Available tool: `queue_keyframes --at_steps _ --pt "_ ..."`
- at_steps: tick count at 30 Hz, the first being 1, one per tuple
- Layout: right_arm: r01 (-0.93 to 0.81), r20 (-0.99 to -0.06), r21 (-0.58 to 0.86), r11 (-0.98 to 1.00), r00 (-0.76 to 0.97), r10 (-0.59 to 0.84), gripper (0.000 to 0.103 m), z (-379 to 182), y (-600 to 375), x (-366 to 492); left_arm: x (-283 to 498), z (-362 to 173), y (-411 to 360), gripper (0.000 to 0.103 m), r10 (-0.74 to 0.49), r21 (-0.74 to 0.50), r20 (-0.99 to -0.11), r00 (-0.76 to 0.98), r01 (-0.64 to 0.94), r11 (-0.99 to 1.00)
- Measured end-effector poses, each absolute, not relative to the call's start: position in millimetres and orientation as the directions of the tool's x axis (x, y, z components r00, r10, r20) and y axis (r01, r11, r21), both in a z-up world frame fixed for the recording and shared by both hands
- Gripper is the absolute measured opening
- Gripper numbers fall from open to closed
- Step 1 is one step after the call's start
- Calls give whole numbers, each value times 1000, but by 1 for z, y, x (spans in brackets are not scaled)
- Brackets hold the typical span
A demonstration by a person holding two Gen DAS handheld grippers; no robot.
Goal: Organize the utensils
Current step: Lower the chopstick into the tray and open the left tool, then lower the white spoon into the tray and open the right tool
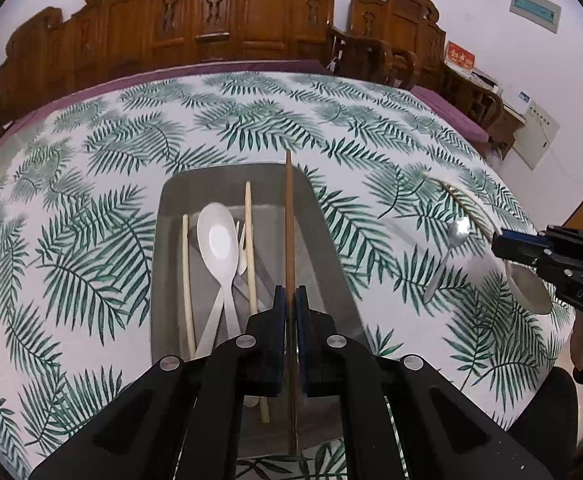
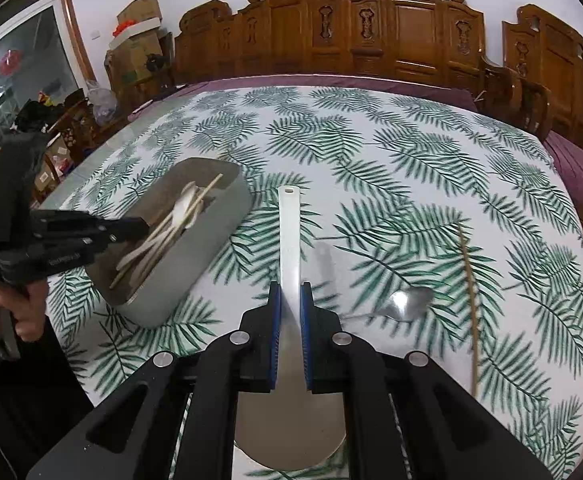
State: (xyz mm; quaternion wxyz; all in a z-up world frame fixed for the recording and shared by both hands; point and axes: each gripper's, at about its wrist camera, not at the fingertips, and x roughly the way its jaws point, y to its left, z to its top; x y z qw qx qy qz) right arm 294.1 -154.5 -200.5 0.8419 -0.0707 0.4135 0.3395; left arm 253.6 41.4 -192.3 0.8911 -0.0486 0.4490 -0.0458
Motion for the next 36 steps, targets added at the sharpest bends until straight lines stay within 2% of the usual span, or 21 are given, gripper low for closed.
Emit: queue_keyframes --at_steps 7,13,16,26,36 --pt "-655 -747 149 741 416 518 11 -193 -135 291 259 -212 48 4 -128 -140 -825 550 20 990" --pt "-655 -742 155 740 417 525 11 -186 -126 286 261 -209 49 4 -130 -146 -819 559 17 989" --pt "-653 -739 164 739 416 531 11 -183 -119 285 262 -206 52 10 -132 -152 -815 564 12 988" --pt "-641 -729 193 743 413 546 11 -175 -81 281 243 -164 77 12 -137 -178 -751 646 2 984" --pt "-622 -723 260 738 381 576 11 -183 -27 286 227 -137 104 12 -69 -121 -704 707 -23 992"
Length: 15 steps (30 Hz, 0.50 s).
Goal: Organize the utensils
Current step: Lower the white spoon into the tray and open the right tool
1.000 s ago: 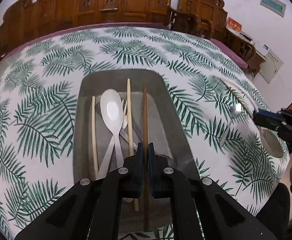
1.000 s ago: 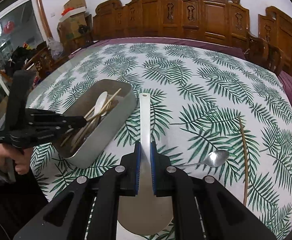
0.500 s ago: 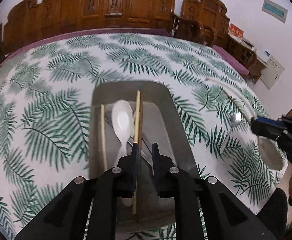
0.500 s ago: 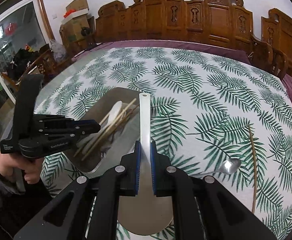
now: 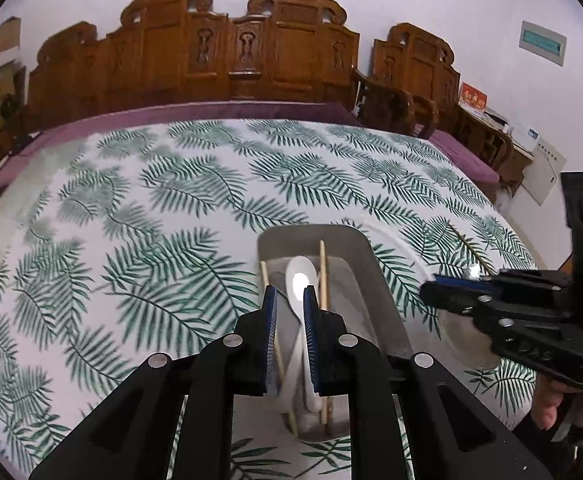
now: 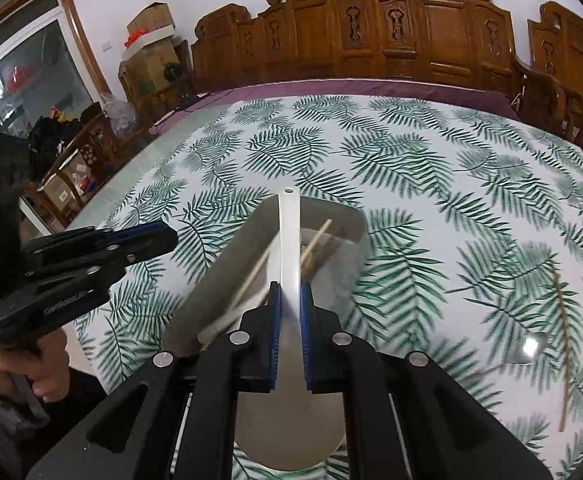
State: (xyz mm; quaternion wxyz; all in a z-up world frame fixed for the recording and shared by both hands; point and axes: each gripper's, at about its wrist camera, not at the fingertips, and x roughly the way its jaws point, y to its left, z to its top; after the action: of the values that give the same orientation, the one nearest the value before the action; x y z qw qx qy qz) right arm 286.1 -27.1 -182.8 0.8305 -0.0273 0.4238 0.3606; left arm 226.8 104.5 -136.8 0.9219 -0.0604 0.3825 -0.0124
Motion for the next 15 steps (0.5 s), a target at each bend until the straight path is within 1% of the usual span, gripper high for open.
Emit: queue_keyframes --at_steps 8,15 --pt "-599 -735 293 745 357 576 11 -202 4 293 222 -129 122 12 -57 -130 -687 725 -46 990" --pt "-582 -735 321 748 345 584 11 -217 21 292 221 -128 127 12 -36 -114 -683 730 -57 992"
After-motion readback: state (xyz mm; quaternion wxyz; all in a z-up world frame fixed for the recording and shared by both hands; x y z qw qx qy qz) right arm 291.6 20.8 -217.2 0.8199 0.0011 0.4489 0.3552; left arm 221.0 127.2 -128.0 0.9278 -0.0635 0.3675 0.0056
